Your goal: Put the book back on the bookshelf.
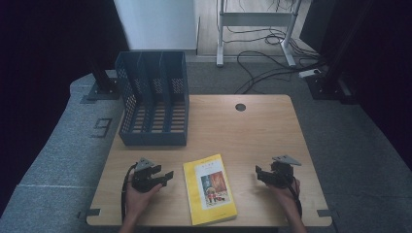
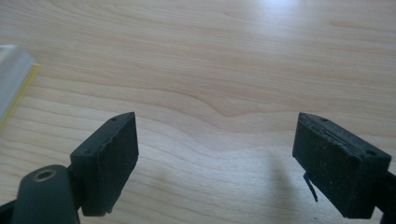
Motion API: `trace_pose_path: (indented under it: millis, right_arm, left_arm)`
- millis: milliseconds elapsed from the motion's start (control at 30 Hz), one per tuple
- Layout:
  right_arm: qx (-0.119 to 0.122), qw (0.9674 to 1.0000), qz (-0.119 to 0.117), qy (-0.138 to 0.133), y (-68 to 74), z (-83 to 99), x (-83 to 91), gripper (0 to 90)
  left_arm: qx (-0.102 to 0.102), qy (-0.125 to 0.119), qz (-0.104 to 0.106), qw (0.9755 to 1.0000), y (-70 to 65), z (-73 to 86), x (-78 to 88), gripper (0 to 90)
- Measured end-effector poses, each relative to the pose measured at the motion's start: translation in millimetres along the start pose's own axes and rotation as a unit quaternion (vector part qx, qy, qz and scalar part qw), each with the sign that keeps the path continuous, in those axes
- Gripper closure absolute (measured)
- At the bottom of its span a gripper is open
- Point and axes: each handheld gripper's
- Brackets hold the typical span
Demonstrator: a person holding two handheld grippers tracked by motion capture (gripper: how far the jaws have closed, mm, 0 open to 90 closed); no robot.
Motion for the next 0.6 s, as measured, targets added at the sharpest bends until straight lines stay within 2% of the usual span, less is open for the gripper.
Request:
trace_pose_path:
  millis: [133, 267, 367, 600]
  right_arm:
    - [0.003, 0.9999, -0.012, -0.011, 7.7, -3.3, 3.3, 14.5]
    - [0.020, 0.9992, -0.026, -0.021, 20.4, -9.0, 6.8, 14.9]
    - [0.025, 0.9985, -0.040, -0.026, 33.2, -13.4, 10.7, 14.9]
    - [0.054, 0.9942, -0.083, -0.043, 66.3, -30.2, 17.9, 14.9]
  left_arm:
    - [-0.001, -0.001, 0.005, 1.0000, -4.9, -0.7, -2.1, 35.6]
    - [-0.003, -0.009, 0.006, 0.9999, -11.1, -1.6, -3.6, 36.1]
    - [-0.002, -0.009, 0.010, 0.9999, -14.6, -2.1, -5.4, 36.3]
    - [-0.010, -0.008, 0.016, 0.9998, -19.3, -2.8, -7.7, 36.4]
Point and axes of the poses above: each handheld gripper's, and its own axes: x roughly backward along the jaws, z roughly out of its underside, y roughly to its left, and after that the axes turned 3 degrees about -z, right-handed
